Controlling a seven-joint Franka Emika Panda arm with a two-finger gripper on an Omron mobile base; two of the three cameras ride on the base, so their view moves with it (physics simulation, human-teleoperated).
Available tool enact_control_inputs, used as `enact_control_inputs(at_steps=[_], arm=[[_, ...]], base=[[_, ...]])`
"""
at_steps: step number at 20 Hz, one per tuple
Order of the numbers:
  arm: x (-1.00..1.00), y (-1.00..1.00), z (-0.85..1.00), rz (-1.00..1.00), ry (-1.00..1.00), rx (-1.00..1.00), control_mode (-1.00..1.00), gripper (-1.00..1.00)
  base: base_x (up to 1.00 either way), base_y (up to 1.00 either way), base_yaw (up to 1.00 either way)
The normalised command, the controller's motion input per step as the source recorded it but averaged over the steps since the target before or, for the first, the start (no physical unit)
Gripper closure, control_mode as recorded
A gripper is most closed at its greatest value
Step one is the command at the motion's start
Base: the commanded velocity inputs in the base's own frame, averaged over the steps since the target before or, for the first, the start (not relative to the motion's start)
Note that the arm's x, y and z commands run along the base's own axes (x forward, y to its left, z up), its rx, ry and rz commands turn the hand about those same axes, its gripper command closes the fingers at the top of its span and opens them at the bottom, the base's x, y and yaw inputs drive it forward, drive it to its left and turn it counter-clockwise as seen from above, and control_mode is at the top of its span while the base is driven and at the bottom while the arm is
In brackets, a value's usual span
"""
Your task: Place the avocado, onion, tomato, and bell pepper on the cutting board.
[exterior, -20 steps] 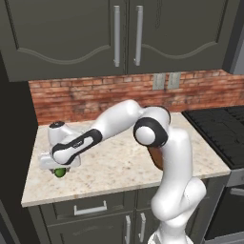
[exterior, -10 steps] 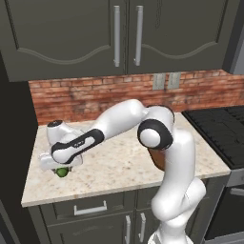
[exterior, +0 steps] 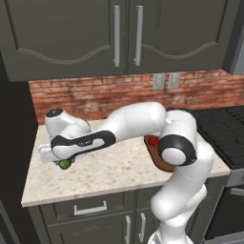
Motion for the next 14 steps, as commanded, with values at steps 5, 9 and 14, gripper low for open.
enact_control_inputs(at_steps=[5, 9, 14], arm=[[-0.63, -0.33, 0.77, 0.01, -0.14, 0.00, -1.00, 1.00], [-0.71, -0.42, 0.68, 0.03, -0.15, 0.00, -1.00, 1.00], [-0.56, -0.38, 0.59, 0.01, -0.09, 0.00, -1.00, 1.00]], base=[[0.00, 0.00, 0.00], [0.00, 0.00, 0.00], [0.00, 0.00, 0.00]])
